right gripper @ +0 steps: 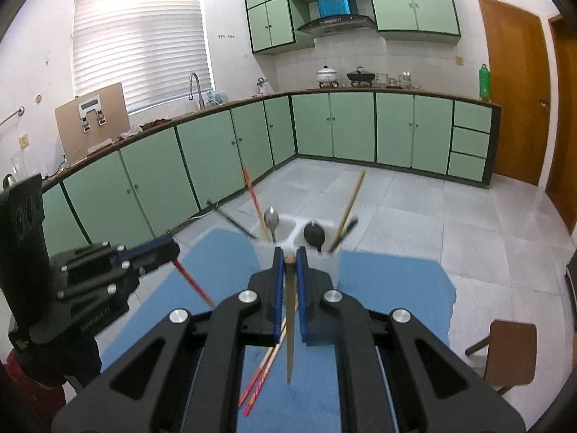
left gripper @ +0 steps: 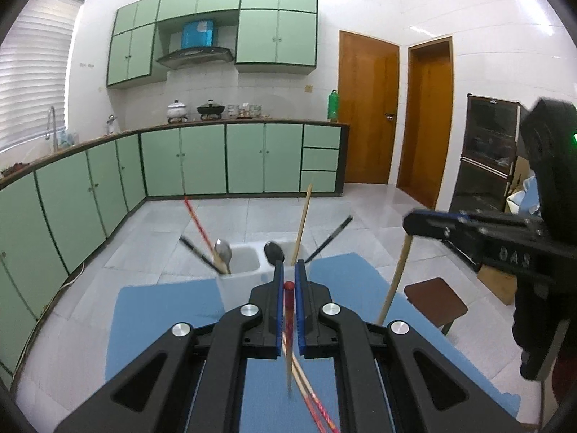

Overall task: Organize utensils
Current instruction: 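Carry both chopsticks into the white holder and open both tools, then withdraw both open tools back over the last two chopsticks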

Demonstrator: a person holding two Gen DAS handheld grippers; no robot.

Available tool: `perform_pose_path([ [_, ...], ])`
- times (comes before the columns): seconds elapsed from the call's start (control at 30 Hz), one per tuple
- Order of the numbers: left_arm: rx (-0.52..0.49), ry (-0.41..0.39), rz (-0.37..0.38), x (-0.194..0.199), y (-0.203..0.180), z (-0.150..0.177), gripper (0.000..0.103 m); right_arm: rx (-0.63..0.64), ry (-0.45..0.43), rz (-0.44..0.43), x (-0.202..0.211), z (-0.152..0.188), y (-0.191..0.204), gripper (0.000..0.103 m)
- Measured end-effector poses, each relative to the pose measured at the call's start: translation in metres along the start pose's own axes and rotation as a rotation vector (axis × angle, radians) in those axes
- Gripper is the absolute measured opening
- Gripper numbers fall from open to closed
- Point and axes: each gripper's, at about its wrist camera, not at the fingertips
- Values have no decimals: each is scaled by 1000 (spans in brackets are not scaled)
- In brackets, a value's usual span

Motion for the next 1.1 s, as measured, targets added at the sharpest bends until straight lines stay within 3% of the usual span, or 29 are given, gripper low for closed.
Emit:
perform_pose_path([
  [0.3,-22,-124,9,-13,9,-60,6,-18,-131,-11,-22,-86,-18,6],
  [0.6,-46,-248,-19,-64,20,-119,6,6,-170,62,-77,-119,-38,6],
  [0.9,-51,-150,-72,-131,40,-87,6,4,-117,98,-133,-88,-54,6],
  [1.1,-26,-39,-72,-155,53,-50,7,32,-14,92,-157,-53,-45,8],
])
Point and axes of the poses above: each gripper's, at about its wrist camera, not at the fingertips, and x roughly against the way its jaws point, y to its left, z to its underside, and after that the axes turned 13 degrees about -y, right-handed
